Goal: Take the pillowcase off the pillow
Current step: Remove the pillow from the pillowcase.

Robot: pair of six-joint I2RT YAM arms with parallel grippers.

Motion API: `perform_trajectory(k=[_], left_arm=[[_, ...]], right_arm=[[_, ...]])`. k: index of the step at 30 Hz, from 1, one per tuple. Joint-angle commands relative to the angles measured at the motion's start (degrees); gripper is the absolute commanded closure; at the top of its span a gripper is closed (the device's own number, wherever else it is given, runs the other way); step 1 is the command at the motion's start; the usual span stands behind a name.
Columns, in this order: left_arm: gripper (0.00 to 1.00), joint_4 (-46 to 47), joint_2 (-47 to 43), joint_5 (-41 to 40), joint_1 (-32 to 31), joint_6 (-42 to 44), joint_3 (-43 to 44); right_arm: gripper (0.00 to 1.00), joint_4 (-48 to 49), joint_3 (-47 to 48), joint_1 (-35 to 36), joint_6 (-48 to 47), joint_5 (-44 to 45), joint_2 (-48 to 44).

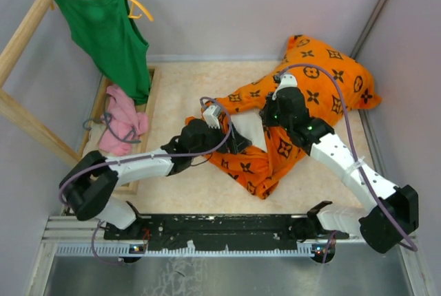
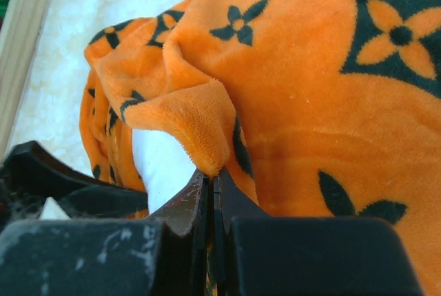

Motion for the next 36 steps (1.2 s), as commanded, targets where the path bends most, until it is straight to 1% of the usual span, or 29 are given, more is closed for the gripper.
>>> perform_trajectory(k=[1, 3, 6, 10, 12, 14, 16, 19, 22, 25, 27, 30, 33, 36], left_arm=[[0.02, 12.85, 5.57, 0.18, 0.68, -5.28, -4.29], [0.03, 11.16, 7.14, 1.05, 0.67, -6.03, -5.42], [0.04, 3.53, 6.6, -0.02, 0.69, -7.78, -8.03], [0.04, -2.3, 3.0, -5.19, 0.69, -10.72, -14.59], [0.04, -5.73, 0.91, -6.63, 0.67, -11.52, -15.84], [0.04, -7.41, -1.02, -6.03, 0.68, -11.83, -15.86], [0.04, -9.08, -2.4, -4.44, 0.73, -11.46, -14.69], [0.04, -15.87, -3.56, -2.92, 0.69, -8.93, -10.08], [0.03, -25.15, -4.17, -4.15, 0.67, -6.8, -3.71], [0.02, -32.98, -4.13, -2.94, 1.4, -4.32, 1.87], [0.02, -35.51, -4.75, -1.29, 1.55, -2.3, 4.1], [0.01, -33.35, -7.24, -0.34, 1.85, -1.21, 3.42], [0.0, -22.04, -9.84, 2.89, 2.67, -5.45, -0.82], [0.0, -11.45, -8.59, 7.13, 3.22, -10.2, -3.64]], right_arm=[[1.0, 2.75, -0.78, -0.31, 0.92, 0.11, -2.25], [1.0, 2.76, -1.66, -0.31, 0.76, 0.62, -2.89], [1.0, 2.7, -2.5, -0.31, 0.46, 1.58, -3.8], [1.0, 4.34, -4.48, -0.35, 0.85, 1.65, -3.9], [1.0, 5.69, -5.63, -0.31, 1.85, 1.09, -3.56], [1.0, 7.25, -7.06, -0.31, 3.14, 0.35, -3.47], [1.0, 9.06, -8.61, -0.31, 4.88, -0.39, -3.56], [1.0, 9.72, -9.08, -0.31, 7.03, -0.82, -3.36], [1.0, 7.23, -6.68, 0.22, 7.66, -0.06, -3.17], [1.0, 5.39, -4.95, 1.59, 7.46, 2.24, -3.46], [1.0, 4.98, -4.79, 2.32, 7.28, 3.48, -3.3], [1.0, 5.27, -5.61, 3.08, 8.19, 3.81, -2.95], [1.0, 6.17, -6.65, 4.35, 9.32, 4.29, -3.43], [1.0, 5.38, -6.57, 5.28, 9.25, 5.48, -4.07]])
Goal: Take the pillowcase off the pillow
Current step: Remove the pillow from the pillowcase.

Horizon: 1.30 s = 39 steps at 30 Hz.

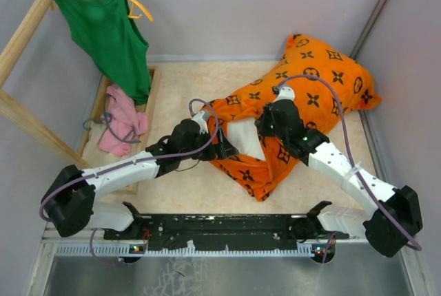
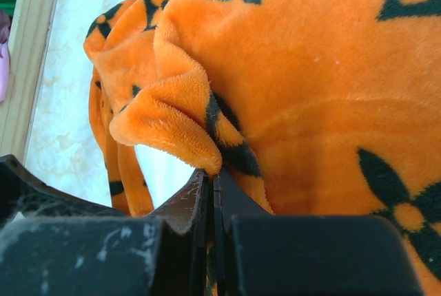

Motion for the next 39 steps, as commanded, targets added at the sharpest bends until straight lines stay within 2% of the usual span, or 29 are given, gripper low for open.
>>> perform_trajectory(k=[1, 6, 8, 14, 18, 23, 26, 30, 36, 39], left_arm=[[0.01, 15.97, 1.68, 7.98, 0.79, -4.29, -3.29], [0.07, 24.17, 8.63, 15.74, 0.55, -5.33, 0.6], [0.07, 25.45, 7.98, 15.62, 0.18, -5.7, 1.01], [0.06, 19.62, 8.12, 8.25, 0.07, -5.58, 1.51], [0.06, 20.96, 14.26, 11.33, 0.07, -7.11, 3.27], [0.07, 29.95, 22.16, 14.7, -0.24, -12.55, 3.27], [0.07, 24.62, 25.23, 11.59, -1.12, -9.27, 6.3], [0.07, 18.87, 24.52, 7.85, -1.62, -7.59, 7.01], [0.07, 6.84, 23.18, 6.87, -1.49, -6.54, 10.24], [0.07, 3.7, 20.86, 6.76, -1.49, -5.68, 10.22]], right_arm=[[1.0, 0.54, 1.33, 1.45, 0.89, 2.57, -2.03], [1.0, -1.65, 1.25, 2.23, -0.21, 4.79, -4.34], [1.0, -2.22, 1.24, 2.3, -0.54, 5.43, -4.61], [1.0, -2.25, 2.37, 2.25, 0.12, 4.48, -4.07], [1.0, -4.29, 4.03, 2.26, -0.91, 5.82, -4.27], [1.0, -5.89, 4.62, 2.24, -2.38, 8.19, -5.25], [1.0, -7.91, 5.5, 2.3, -2.51, 8.16, -5.07], [1.0, -11.06, 7.68, 2.24, -3.71, 7.15, -4.59], [1.0, -17.32, 8.75, 2.25, -0.57, -0.52, -3.94], [1.0, -21.01, 9.1, 2.25, 1.33, -2.42, -5.3]])
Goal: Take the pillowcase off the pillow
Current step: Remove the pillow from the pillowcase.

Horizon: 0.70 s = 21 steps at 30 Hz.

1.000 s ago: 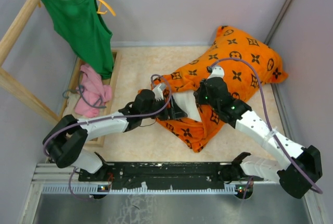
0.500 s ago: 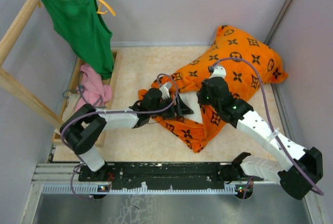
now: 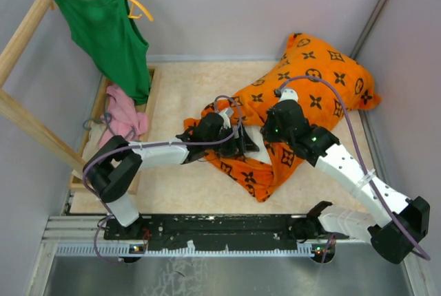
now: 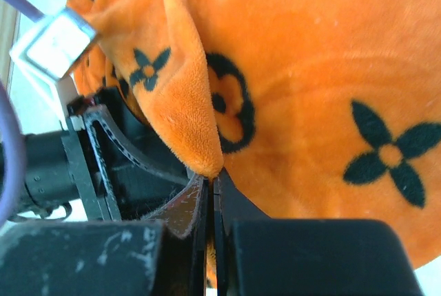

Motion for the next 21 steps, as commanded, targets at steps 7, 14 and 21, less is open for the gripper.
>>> perform_trajectory(k=[7, 14, 21], left_arm=[[0.03, -16.24, -3.73, -0.68, 0.41, 4.99, 5.7], [0.04, 1.71, -7.47, -8.43, -0.77, 0.55, -2.95], [0.0, 6.58, -7.85, -21.2, 0.59, -3.1, -6.75]], right_arm=[[1.0, -12.62, 8.29, 0.21, 1.05, -6.12, 2.98], [1.0, 0.03, 2.85, 0.24, -4.01, -2.19, -1.71], [1.0, 4.52, 0.11, 0.25, -9.03, 5.82, -3.41]])
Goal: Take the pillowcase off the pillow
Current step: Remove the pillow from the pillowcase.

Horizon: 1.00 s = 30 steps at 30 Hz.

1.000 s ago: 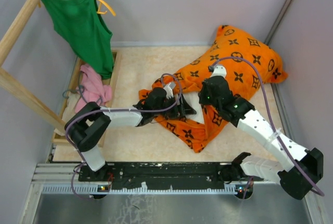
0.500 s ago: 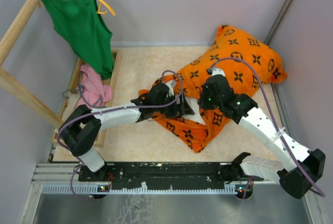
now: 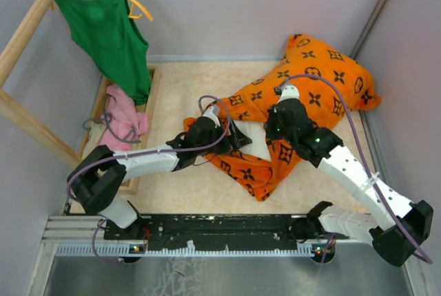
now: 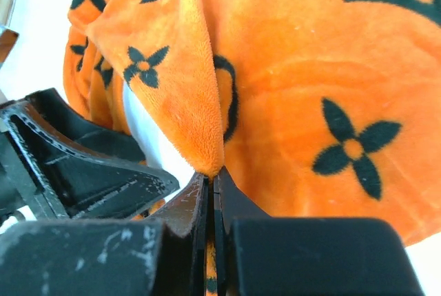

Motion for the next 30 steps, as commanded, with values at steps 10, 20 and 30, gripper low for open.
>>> perform_trajectory(k=[10, 20, 30], left_arm=[[0.0, 19.75, 8.31, -4.97, 1.05, -2.71, -2.08], [0.82, 38.04, 9.54, -8.14, 1.01, -0.96, -9.55], [1.0, 30.5, 4.0, -15.88, 1.11, 0.27, -6.69]], right_arm=[[1.0, 11.19, -3.97, 0.16, -2.01, -0.17, -1.89], [0.92, 13.49, -7.72, 1.06, 2.45, -5.74, -0.75], [0.01, 6.28, -5.5, 4.15, -5.14, -9.6, -5.89]])
